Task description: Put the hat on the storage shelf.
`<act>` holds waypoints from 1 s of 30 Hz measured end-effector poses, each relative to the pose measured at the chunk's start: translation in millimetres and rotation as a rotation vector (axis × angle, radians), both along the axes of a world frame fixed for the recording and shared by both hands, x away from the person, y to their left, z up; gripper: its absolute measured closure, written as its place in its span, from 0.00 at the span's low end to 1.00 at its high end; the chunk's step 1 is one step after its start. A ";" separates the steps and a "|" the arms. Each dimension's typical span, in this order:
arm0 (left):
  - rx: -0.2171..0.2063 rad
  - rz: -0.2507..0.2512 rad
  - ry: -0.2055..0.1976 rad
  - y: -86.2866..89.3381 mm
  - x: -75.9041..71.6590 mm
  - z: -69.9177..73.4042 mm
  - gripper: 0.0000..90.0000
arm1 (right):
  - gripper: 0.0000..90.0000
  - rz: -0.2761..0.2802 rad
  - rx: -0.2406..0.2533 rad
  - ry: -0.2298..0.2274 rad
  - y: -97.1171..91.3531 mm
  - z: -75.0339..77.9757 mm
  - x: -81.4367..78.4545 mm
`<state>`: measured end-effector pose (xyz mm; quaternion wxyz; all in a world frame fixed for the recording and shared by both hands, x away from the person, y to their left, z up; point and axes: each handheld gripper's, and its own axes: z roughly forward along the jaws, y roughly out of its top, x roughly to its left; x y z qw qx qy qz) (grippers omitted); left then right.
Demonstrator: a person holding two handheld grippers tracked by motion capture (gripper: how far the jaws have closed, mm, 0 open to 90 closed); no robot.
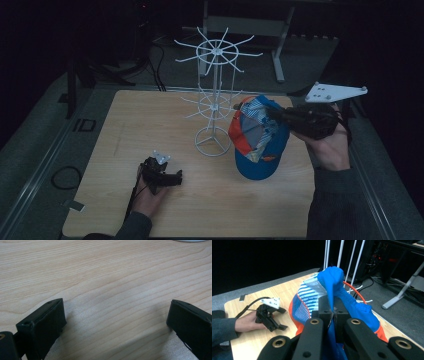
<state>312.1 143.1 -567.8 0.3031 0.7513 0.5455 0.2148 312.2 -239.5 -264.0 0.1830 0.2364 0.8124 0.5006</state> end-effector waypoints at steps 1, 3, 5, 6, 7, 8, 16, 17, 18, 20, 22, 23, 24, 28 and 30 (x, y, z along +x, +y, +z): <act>0.000 0.000 0.000 0.0 0.0 0.0 0.03 | 0.98 0.000 0.000 0.000 0.0 0.0 0.0; 0.000 0.000 0.000 0.0 0.0 0.0 0.03 | 0.98 0.006 0.005 -0.003 1.5 1.9 -0.4; 0.000 0.000 0.000 0.0 0.0 0.0 0.03 | 0.98 0.005 0.003 -0.003 2.2 2.3 -0.6; 0.000 0.000 0.000 0.0 0.0 0.0 0.03 | 0.98 0.008 0.001 -0.007 3.0 3.3 -0.7; 0.000 0.000 0.000 0.0 0.0 0.0 0.03 | 0.98 0.008 0.001 -0.007 3.0 3.3 -0.7; 0.000 0.000 0.000 0.0 0.0 0.0 0.03 | 0.98 0.008 0.003 -0.011 3.4 4.3 -0.9; 0.000 0.000 0.000 0.0 0.0 0.0 0.03 | 0.98 0.015 0.006 -0.018 5.3 7.4 -1.5; 0.000 0.000 0.000 0.0 0.0 0.0 0.03 | 0.98 0.016 0.007 -0.020 5.6 7.6 -1.5; -0.001 0.001 -0.001 -0.1 0.0 -0.1 0.03 | 0.98 0.017 0.007 -0.023 6.4 8.2 -1.8; -0.002 0.002 -0.001 -0.1 0.0 -0.1 0.03 | 0.98 0.021 0.008 -0.029 7.5 8.7 -1.9; 0.000 0.000 0.000 0.0 0.0 0.0 0.03 | 0.98 0.023 0.009 -0.033 8.6 9.5 -2.4; 0.000 0.000 0.000 0.0 0.0 0.0 0.03 | 0.98 0.023 0.009 -0.033 8.6 9.5 -2.4; 0.000 0.000 0.000 0.0 0.0 0.0 0.03 | 0.98 0.023 0.009 -0.033 8.6 9.5 -2.4; 0.000 0.000 0.000 0.0 0.0 0.0 0.03 | 0.98 0.028 0.014 -0.045 10.4 12.3 -3.2; 0.000 0.000 0.000 0.0 0.0 0.0 0.03 | 0.98 0.030 0.024 -0.051 11.0 13.3 -4.0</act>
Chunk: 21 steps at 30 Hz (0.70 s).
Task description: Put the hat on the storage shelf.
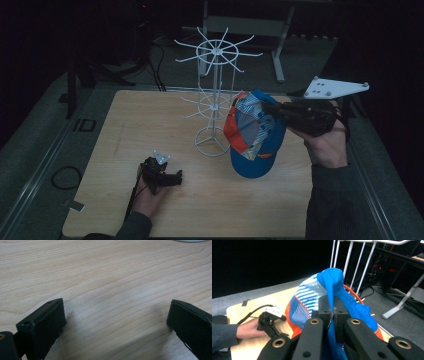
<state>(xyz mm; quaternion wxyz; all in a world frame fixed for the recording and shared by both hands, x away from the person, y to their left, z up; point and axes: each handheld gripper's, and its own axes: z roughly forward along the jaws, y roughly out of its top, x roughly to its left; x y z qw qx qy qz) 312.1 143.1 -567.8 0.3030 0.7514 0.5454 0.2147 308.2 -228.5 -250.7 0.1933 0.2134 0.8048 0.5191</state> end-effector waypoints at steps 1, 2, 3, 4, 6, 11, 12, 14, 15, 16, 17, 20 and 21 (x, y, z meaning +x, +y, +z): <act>0.000 0.000 0.000 0.0 0.0 0.0 0.03 | 0.98 0.002 0.007 -0.002 0.2 0.3 -0.2; 0.000 0.000 0.000 0.0 0.0 0.0 0.03 | 0.98 0.004 0.011 -0.003 0.2 0.5 -0.2; 0.000 0.000 0.000 0.0 0.0 0.0 0.03 | 0.98 0.006 0.016 -0.004 0.5 0.8 -0.2; 0.000 0.000 0.000 0.0 0.0 0.0 0.03 | 0.98 0.006 0.016 -0.004 0.5 0.8 -0.2; 0.000 0.000 0.000 0.0 0.0 0.0 0.03 | 0.98 0.013 0.021 -0.009 1.6 1.7 -0.1; 0.001 -0.001 0.000 0.1 0.0 0.0 0.03 | 0.98 0.016 0.032 -0.022 2.4 5.0 -1.2; 0.001 -0.001 0.000 0.1 0.0 0.0 0.03 | 0.98 0.019 0.036 -0.023 2.5 5.5 -1.5; 0.001 -0.001 0.001 0.1 0.0 0.1 0.03 | 0.98 0.021 0.038 -0.028 2.9 6.4 -2.1; 0.001 -0.001 0.001 0.1 0.0 0.1 0.03 | 0.98 0.022 0.039 -0.031 3.0 6.8 -2.2; 0.001 -0.001 0.001 0.1 0.0 0.1 0.03 | 0.98 0.022 0.039 -0.031 3.0 6.8 -2.2; 0.002 -0.001 0.001 0.1 0.0 0.1 0.03 | 0.98 0.022 0.045 -0.036 3.1 7.9 -2.5; 0.003 -0.002 0.001 0.2 0.0 0.1 0.03 | 0.98 0.025 0.052 -0.043 3.5 9.4 -3.1; 0.001 -0.001 0.001 0.1 0.0 0.0 0.03 | 0.98 0.029 0.054 -0.051 4.3 11.1 -3.7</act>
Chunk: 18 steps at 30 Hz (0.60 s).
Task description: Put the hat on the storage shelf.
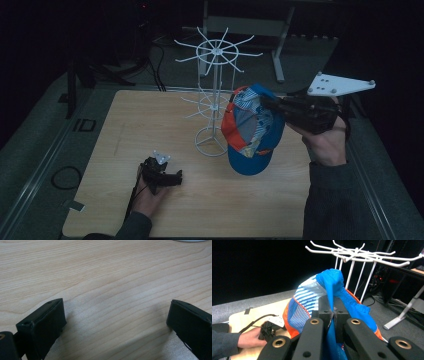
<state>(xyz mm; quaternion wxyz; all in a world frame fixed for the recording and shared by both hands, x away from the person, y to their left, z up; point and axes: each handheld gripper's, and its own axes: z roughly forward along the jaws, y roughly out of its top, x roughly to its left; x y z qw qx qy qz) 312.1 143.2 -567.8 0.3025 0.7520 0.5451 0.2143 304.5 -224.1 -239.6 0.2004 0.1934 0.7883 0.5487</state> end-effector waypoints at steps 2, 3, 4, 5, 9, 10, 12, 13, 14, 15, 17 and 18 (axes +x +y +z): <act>0.001 0.000 0.000 0.0 0.0 0.0 0.03 | 0.98 0.001 0.003 -0.006 0.9 1.8 -0.5; 0.001 0.000 0.000 0.0 0.0 0.0 0.03 | 0.98 0.001 0.003 -0.006 0.9 1.8 -0.5; 0.001 -0.001 0.001 0.1 0.0 0.1 0.03 | 0.98 0.002 0.005 -0.009 1.2 2.6 -0.9; 0.001 0.000 0.000 0.0 0.0 0.0 0.03 | 0.98 0.003 0.007 -0.010 1.3 3.3 -1.2; 0.000 0.000 0.000 0.0 0.0 0.0 0.03 | 0.98 0.002 0.011 -0.013 1.6 4.0 -2.0; 0.000 0.000 0.000 0.0 0.0 0.0 0.03 | 0.98 -0.001 0.018 -0.019 0.9 5.3 -3.3; 0.000 0.000 0.000 0.0 0.0 0.0 0.03 | 0.98 -0.003 0.028 -0.024 -0.1 6.0 -3.8; 0.000 0.000 0.000 0.0 0.0 0.0 0.03 | 0.98 -0.003 0.032 -0.028 -0.9 6.6 -3.8; 0.000 0.000 0.000 0.0 0.0 0.0 0.03 | 0.98 -0.005 0.034 -0.027 -1.3 6.8 -3.9; 0.000 0.000 0.000 0.0 0.0 0.0 0.03 | 0.98 -0.007 0.038 -0.027 -1.9 7.0 -4.0; 0.000 0.000 0.000 0.0 0.0 0.0 0.03 | 0.98 -0.012 0.046 -0.031 -2.8 7.3 -4.0; 0.000 0.000 0.000 0.0 0.0 0.0 0.03 | 0.98 -0.012 0.046 -0.031 -2.8 7.3 -4.0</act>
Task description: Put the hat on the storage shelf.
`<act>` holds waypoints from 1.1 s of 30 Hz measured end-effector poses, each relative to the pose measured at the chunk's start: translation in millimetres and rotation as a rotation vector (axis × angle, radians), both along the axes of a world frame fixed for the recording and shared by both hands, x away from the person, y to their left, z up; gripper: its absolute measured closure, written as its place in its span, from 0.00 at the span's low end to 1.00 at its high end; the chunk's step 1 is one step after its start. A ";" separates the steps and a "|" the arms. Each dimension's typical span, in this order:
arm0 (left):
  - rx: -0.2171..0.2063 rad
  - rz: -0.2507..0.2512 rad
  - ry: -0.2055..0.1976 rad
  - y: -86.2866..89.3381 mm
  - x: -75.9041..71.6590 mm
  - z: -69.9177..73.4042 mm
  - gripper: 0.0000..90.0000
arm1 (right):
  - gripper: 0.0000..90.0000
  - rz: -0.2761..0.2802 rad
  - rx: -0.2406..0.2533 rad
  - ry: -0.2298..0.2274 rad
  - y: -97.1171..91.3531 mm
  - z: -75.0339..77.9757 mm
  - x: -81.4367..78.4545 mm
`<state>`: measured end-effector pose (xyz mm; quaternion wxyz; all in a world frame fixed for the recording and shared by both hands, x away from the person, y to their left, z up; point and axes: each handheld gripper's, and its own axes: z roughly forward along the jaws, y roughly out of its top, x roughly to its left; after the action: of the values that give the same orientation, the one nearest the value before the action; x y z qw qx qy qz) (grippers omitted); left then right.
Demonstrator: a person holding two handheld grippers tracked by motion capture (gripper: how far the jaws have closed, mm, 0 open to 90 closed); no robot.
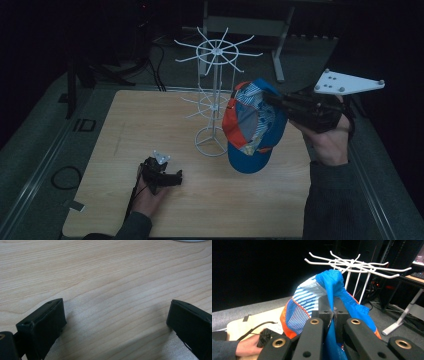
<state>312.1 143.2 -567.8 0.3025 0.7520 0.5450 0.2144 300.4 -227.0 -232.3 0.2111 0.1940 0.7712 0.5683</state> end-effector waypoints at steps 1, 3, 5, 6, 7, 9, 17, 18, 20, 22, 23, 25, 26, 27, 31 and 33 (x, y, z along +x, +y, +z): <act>0.000 0.000 0.000 0.0 0.0 0.0 0.03 | 0.98 -0.003 0.011 -0.004 -0.4 0.6 -0.1; 0.000 0.000 0.000 0.0 0.0 0.0 0.03 | 0.98 -0.006 0.023 -0.009 -0.8 1.4 0.1; -0.001 -0.001 0.001 0.0 0.0 0.0 0.03 | 0.98 -0.007 0.033 -0.015 -0.7 2.4 0.5; -0.001 -0.001 0.001 0.0 0.0 0.0 0.03 | 0.98 -0.007 0.038 -0.015 -0.7 2.9 0.5; 0.001 -0.001 0.000 0.1 0.0 0.0 0.03 | 0.98 -0.007 0.043 -0.020 -0.5 4.0 0.5; 0.001 0.000 -0.001 0.1 0.0 0.0 0.03 | 0.98 -0.005 0.054 -0.023 0.0 6.1 0.0; 0.003 -0.002 -0.001 -0.2 0.2 0.0 0.03 | 0.98 -0.002 0.068 -0.046 3.2 15.3 -1.4; 0.003 -0.002 -0.001 -0.2 0.2 0.0 0.03 | 0.98 -0.004 0.070 -0.049 3.4 16.6 -1.8; 0.002 -0.002 -0.001 -0.2 0.2 0.0 0.03 | 0.98 -0.005 0.073 -0.058 3.1 19.5 -2.2; 0.001 -0.001 0.000 -0.3 0.1 0.0 0.03 | 0.98 -0.005 0.083 -0.061 2.4 22.0 -2.1; 0.001 -0.001 0.000 -0.3 0.1 0.0 0.03 | 0.98 -0.006 0.082 -0.060 3.2 23.3 -0.8; 0.001 -0.001 0.000 -0.4 0.1 0.0 0.03 | 0.98 -0.006 0.080 -0.058 4.2 23.3 0.2; 0.001 -0.001 0.000 -0.4 0.1 0.0 0.03 | 0.98 -0.006 0.079 -0.056 5.6 23.1 1.2; 0.000 0.000 -0.001 -0.5 0.1 -0.1 0.03 | 0.98 -0.005 0.078 -0.052 8.9 21.7 3.6; 0.000 -0.001 -0.001 -0.5 0.1 -0.1 0.03 | 0.98 -0.008 0.072 -0.042 14.3 18.6 9.0; 0.000 -0.001 0.000 -0.5 0.1 0.0 0.03 | 0.98 -0.010 0.064 -0.032 17.7 16.6 12.7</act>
<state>312.2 142.7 -567.8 0.3026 0.7523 0.5446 0.2143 313.2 -209.2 -215.7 0.2202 0.1953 0.7483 0.5945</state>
